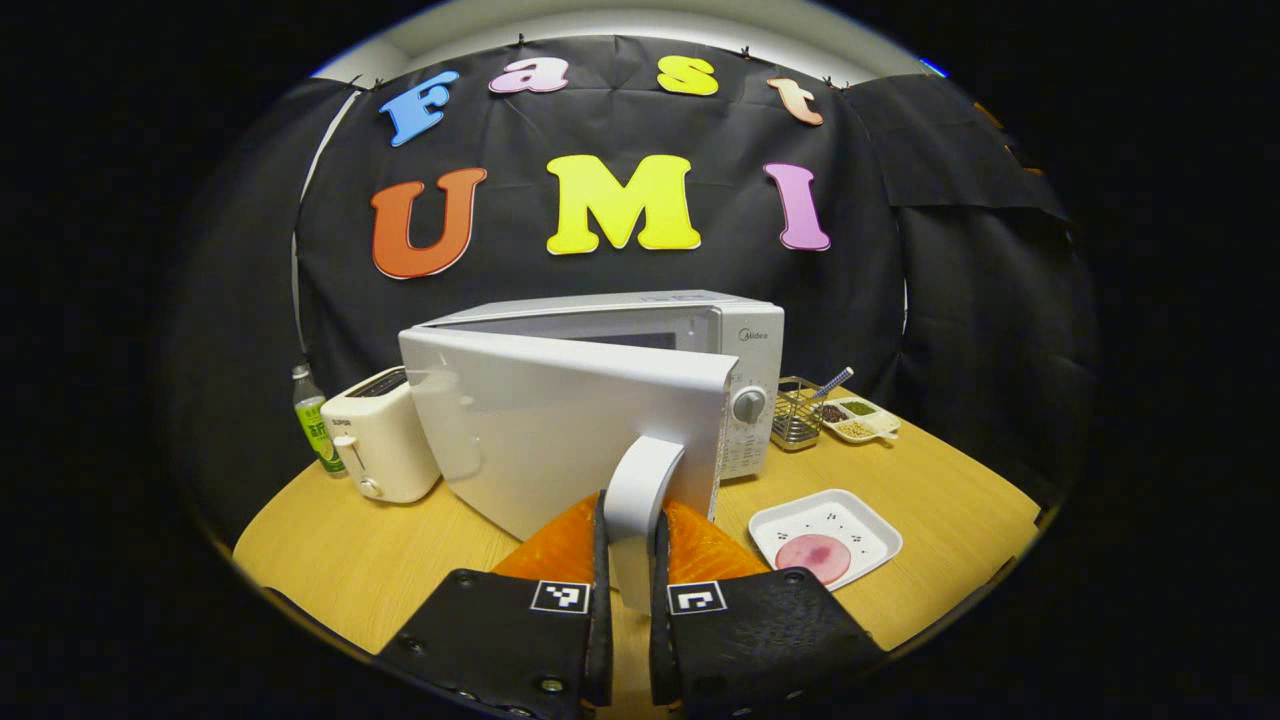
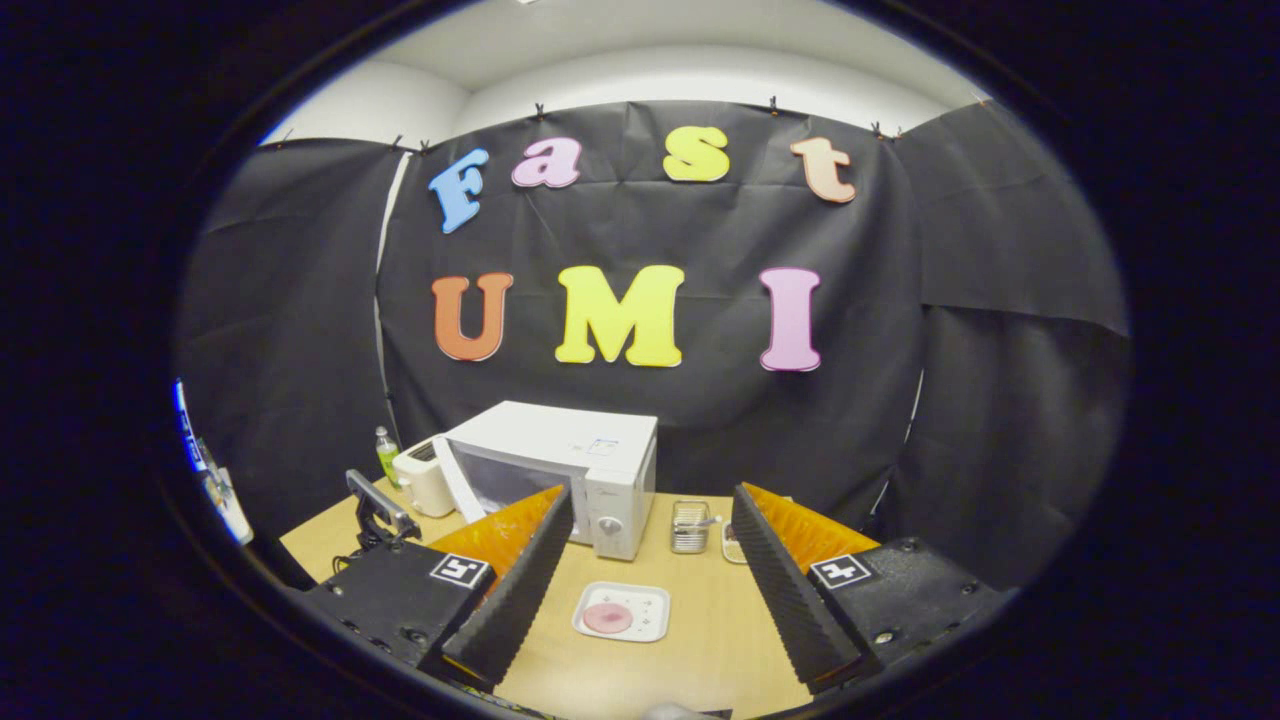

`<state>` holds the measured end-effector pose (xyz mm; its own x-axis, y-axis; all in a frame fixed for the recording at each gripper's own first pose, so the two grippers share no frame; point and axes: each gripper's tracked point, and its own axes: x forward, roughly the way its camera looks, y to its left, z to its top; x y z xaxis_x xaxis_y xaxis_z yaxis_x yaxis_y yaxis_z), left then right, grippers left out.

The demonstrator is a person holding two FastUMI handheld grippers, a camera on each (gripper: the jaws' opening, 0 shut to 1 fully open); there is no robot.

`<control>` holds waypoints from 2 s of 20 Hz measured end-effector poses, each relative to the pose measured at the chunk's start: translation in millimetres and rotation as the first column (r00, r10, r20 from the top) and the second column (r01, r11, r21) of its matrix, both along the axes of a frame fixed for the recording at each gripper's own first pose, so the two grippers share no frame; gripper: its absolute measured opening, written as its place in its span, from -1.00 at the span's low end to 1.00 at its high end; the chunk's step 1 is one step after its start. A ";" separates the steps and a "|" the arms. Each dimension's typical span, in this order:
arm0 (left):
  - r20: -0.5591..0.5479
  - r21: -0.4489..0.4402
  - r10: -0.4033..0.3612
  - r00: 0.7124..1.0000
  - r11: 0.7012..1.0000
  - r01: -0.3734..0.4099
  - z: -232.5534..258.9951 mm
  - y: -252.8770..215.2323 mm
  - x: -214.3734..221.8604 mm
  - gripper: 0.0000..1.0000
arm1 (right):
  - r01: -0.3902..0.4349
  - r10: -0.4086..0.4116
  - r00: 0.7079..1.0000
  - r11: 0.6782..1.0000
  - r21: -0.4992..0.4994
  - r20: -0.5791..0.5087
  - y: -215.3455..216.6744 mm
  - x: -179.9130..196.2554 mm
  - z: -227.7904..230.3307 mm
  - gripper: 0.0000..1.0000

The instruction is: Open the microwave oven with the left hand, put the food in, and close the microwave oven.

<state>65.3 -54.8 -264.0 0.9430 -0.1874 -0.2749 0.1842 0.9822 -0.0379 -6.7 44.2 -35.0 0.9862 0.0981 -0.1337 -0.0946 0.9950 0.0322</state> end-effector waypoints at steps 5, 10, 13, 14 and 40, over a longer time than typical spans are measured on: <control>-0.012 0.025 0.083 0.996 0.996 -0.082 -0.4 40.1 -23.7 -0.67 | -0.018 0.018 1.000 1.000 0.014 0.011 2.5 -3.1 2.1 0.90; 0.009 0.131 0.203 0.979 0.971 -0.202 -1.3 95.8 -38.5 0.22 | -0.030 0.030 1.000 1.000 -0.002 0.000 3.4 -10.7 -4.8 1.00; 0.006 0.135 0.243 0.970 0.961 -0.241 0.0 113.5 -45.5 0.91 | -0.042 0.042 0.999 0.999 -0.005 -0.017 6.0 -13.6 -11.8 1.00; 0.003 0.139 0.259 0.966 0.956 -0.257 -0.5 120.4 -48.2 0.92 | -0.043 0.043 0.999 0.999 -0.004 -0.022 5.7 -14.8 -14.2 1.00; -0.022 0.142 0.419 0.908 0.900 -0.412 39.7 206.2 -148.5 0.91 | -0.106 0.112 0.907 0.994 0.036 -0.406 -5.2 86.0 -240.3 1.00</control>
<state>-83.2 151.4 -224.3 0.9113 0.2594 -0.3197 -0.2407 0.9657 0.0974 79.3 39.0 -275.3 0.8298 0.2061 -0.5187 -0.1782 0.9785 0.1036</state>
